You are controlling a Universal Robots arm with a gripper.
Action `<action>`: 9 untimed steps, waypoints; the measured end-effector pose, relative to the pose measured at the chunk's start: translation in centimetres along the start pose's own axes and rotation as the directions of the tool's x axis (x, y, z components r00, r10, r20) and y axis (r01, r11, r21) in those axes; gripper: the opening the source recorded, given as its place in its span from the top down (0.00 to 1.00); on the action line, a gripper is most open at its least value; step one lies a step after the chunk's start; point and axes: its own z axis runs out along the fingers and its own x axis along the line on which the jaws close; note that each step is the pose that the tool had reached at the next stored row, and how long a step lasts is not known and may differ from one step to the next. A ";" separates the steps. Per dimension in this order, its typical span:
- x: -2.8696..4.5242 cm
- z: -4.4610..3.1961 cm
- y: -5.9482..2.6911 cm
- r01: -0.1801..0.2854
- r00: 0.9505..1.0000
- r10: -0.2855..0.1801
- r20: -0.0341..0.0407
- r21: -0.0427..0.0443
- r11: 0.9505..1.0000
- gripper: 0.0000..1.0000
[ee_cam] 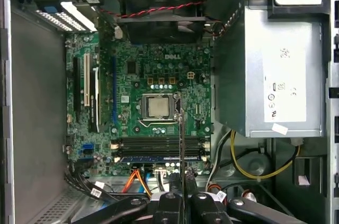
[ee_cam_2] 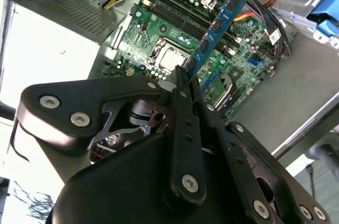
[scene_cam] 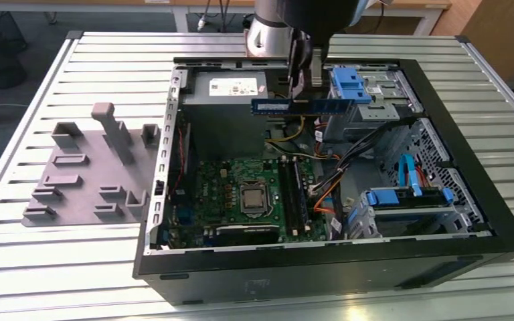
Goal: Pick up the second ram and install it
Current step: 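Insert the second ram into the second slot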
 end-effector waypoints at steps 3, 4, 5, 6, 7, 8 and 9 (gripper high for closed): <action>0.00 0.02 0.00 -0.051 0.999 0.051 0.000 0.000 0.999 0.86; 0.00 0.03 0.00 -0.068 0.998 0.068 0.000 0.000 0.998 0.86; 0.00 0.04 0.00 -0.086 0.996 0.086 -0.001 0.000 0.996 0.86; 0.00 0.05 0.00 -0.105 0.994 0.105 -0.001 0.000 0.994 0.86; 0.00 0.06 0.00 -0.123 0.992 0.123 -0.001 0.000 0.992 0.86; 0.00 0.07 0.00 -0.140 0.990 0.140 -0.001 0.000 0.990 0.86; 0.00 0.09 0.00 -0.158 0.987 0.158 -0.001 0.000 0.987 0.86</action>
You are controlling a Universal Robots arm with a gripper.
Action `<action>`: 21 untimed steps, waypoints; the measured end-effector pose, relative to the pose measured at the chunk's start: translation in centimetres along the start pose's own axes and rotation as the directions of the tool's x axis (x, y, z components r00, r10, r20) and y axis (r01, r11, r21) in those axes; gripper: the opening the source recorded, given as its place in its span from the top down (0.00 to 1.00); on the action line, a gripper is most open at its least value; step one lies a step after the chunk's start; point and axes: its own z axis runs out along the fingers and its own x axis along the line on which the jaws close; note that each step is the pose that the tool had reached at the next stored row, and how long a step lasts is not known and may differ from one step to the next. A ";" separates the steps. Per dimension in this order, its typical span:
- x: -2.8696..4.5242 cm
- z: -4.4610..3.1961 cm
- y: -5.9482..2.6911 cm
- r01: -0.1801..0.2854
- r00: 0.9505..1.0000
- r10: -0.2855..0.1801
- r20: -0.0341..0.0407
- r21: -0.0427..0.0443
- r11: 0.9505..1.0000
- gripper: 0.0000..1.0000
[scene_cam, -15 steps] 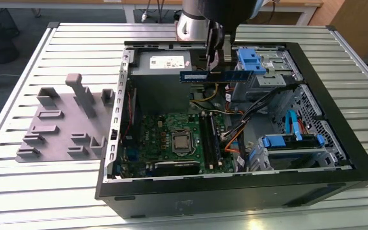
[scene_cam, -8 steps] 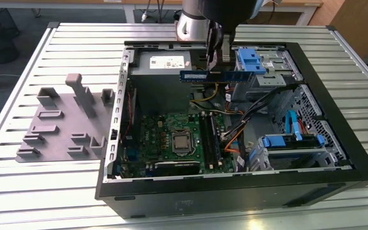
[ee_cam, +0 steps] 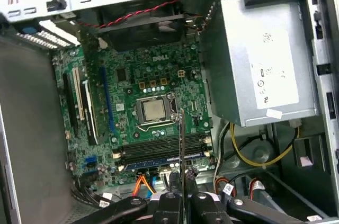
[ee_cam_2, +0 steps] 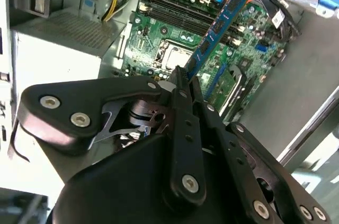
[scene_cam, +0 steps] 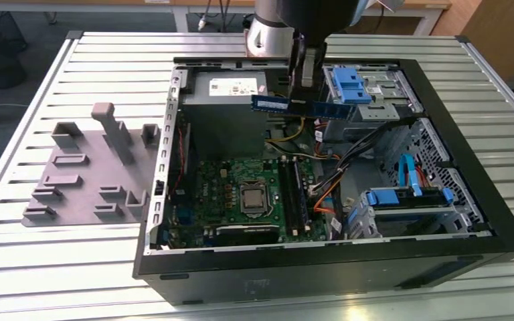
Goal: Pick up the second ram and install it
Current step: 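Insert the second ram into the second slot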
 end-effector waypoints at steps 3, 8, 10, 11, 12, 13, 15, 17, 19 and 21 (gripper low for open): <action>0.00 0.06 0.00 -0.054 0.999 0.054 0.000 0.000 0.999 0.86; 0.00 0.18 0.00 -0.146 0.989 0.146 0.000 0.000 0.989 0.86; 0.00 0.24 0.00 -0.181 0.983 0.181 0.000 0.000 0.983 0.86; 0.00 0.27 0.00 -0.199 0.980 0.199 -0.001 0.000 0.980 0.86; 0.00 0.30 0.00 -0.217 0.976 0.217 -0.001 0.000 0.976 0.86; 0.00 0.33 0.00 -0.235 0.972 0.235 -0.001 0.000 0.972 0.86; 0.00 0.38 0.00 -0.270 0.963 0.270 -0.001 0.000 0.963 0.86; 0.00 0.44 0.00 -0.304 0.953 0.304 -0.001 0.000 0.953 0.86; 0.00 0.50 0.00 -0.340 0.941 0.340 -0.001 0.000 0.941 0.86; 0.00 0.56 0.00 -0.373 0.928 0.373 -0.001 0.000 0.928 0.86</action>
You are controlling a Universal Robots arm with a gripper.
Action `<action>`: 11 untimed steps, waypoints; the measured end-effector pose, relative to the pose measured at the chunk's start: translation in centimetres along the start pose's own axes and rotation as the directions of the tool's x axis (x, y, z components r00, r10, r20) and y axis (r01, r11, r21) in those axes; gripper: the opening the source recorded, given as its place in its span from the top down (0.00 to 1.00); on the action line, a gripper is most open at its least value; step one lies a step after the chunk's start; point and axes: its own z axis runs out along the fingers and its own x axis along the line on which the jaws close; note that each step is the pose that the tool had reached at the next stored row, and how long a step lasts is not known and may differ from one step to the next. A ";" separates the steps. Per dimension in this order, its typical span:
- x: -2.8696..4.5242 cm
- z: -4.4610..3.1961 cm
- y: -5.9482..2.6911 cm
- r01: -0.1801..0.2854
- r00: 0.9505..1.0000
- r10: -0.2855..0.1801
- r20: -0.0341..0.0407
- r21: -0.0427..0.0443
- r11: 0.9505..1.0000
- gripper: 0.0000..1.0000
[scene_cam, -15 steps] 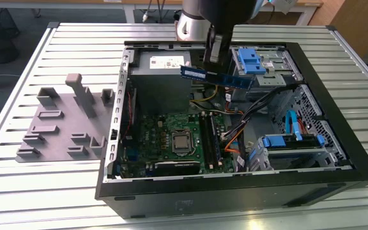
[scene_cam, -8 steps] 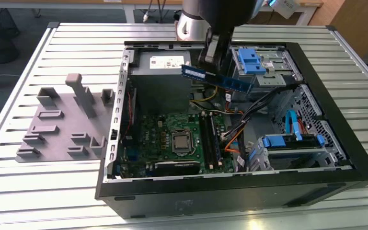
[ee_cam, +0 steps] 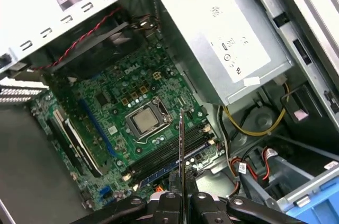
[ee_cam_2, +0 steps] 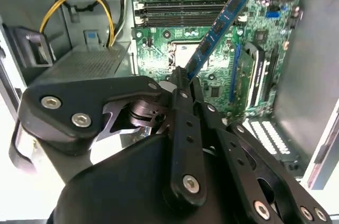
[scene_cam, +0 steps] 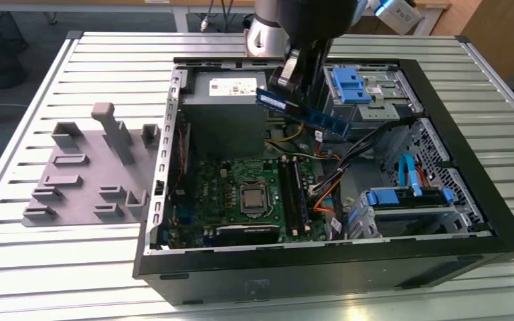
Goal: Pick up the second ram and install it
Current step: 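Insert the second ram into the second slot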
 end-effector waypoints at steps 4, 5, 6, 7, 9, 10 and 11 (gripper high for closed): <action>0.00 0.14 0.00 -0.072 0.997 0.072 0.000 0.000 0.997 0.86; 0.00 0.18 0.00 -0.090 0.996 0.090 0.000 0.000 0.996 0.86; 0.00 0.22 0.00 -0.108 0.994 0.108 0.000 0.000 0.994 0.86; 0.00 0.26 0.00 -0.127 0.992 0.127 0.000 0.000 0.992 0.86; 0.00 0.34 0.00 -0.163 0.987 0.163 -0.001 0.000 0.987 0.86; 0.00 0.38 0.00 -0.181 0.984 0.181 -0.001 0.000 0.984 0.86; 0.00 0.42 0.00 -0.198 0.980 0.198 -0.001 0.000 0.980 0.86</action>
